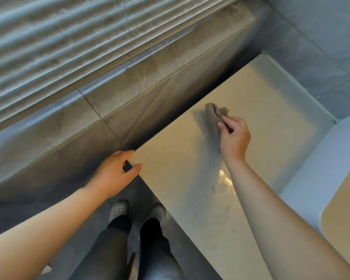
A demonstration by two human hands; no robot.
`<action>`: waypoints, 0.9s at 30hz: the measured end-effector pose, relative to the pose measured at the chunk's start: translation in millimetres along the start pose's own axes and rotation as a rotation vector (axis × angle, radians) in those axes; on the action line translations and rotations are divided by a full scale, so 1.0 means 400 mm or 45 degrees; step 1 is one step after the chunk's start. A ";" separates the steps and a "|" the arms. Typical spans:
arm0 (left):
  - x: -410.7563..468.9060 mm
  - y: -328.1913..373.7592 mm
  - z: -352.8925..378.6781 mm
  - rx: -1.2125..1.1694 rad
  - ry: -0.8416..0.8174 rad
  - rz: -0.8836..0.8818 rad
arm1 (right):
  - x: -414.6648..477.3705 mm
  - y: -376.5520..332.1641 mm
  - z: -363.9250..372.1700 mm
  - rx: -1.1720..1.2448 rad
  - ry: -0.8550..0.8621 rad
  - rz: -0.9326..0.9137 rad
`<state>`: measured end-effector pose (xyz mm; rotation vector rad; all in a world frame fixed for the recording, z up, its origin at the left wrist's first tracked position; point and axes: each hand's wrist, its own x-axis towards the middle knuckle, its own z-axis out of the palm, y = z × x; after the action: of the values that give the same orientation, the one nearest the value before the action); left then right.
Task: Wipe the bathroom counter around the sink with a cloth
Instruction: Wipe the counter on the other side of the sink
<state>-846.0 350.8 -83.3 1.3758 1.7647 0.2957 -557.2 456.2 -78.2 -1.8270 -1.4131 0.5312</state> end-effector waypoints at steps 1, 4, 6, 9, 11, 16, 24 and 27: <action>0.001 0.000 -0.001 -0.001 -0.004 0.009 | 0.007 0.021 -0.004 -0.026 -0.016 0.034; 0.004 -0.002 -0.005 0.013 -0.025 0.034 | -0.010 0.058 0.013 -0.077 -0.050 0.045; 0.007 -0.005 -0.009 0.028 -0.037 0.066 | -0.038 0.056 0.033 -0.079 -0.023 0.012; 0.006 -0.005 -0.017 0.051 -0.072 0.112 | -0.101 0.037 0.059 -0.084 -0.052 -0.058; 0.005 -0.008 -0.023 0.129 -0.116 0.164 | -0.158 0.024 0.072 -0.085 -0.081 -0.095; -0.012 -0.021 -0.038 0.326 -0.164 0.465 | -0.289 -0.015 0.081 -0.019 -0.166 -0.087; -0.029 -0.015 -0.022 0.670 -0.225 0.819 | -0.298 -0.005 -0.061 0.051 0.221 0.147; -0.032 -0.018 -0.012 0.711 -0.257 0.810 | -0.235 0.073 -0.138 -0.027 0.383 0.241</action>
<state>-854.1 338.2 -78.9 2.2742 1.2420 -0.0152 -528.0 347.1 -76.7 -1.9748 -1.0562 0.3173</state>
